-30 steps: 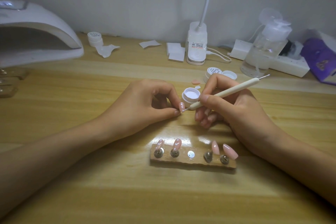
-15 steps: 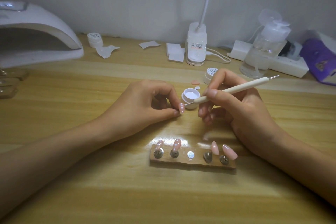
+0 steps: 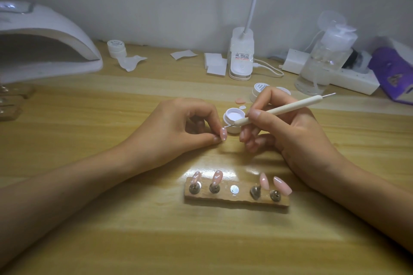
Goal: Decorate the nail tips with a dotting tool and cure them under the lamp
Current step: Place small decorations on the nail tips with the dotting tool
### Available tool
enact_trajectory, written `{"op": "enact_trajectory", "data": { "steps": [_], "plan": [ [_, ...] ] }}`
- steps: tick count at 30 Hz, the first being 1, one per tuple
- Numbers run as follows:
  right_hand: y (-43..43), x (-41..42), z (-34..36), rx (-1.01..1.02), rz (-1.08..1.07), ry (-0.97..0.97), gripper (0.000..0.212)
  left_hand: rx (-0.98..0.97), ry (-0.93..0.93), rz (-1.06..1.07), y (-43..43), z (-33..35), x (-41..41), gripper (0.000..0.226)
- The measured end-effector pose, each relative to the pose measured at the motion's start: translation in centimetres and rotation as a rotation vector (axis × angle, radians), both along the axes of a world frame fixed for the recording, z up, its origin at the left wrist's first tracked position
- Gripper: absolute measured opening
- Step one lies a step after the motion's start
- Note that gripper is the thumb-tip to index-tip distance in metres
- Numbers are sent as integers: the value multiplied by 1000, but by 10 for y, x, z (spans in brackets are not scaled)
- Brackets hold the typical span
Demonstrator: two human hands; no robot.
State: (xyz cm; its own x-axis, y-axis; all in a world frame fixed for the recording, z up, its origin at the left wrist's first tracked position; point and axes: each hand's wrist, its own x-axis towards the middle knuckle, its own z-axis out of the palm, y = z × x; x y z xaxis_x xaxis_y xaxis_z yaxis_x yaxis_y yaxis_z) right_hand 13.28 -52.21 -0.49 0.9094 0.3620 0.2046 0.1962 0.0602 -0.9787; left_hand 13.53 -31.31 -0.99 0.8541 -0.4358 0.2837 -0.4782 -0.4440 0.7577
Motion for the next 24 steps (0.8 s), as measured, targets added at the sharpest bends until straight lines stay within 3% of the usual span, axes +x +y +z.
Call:
{"op": "enact_trajectory", "data": {
  "steps": [24],
  "plan": [
    [-1, 1, -2, -8, 6, 16, 14, -3, -3, 4, 0, 0, 0, 20]
  ]
}}
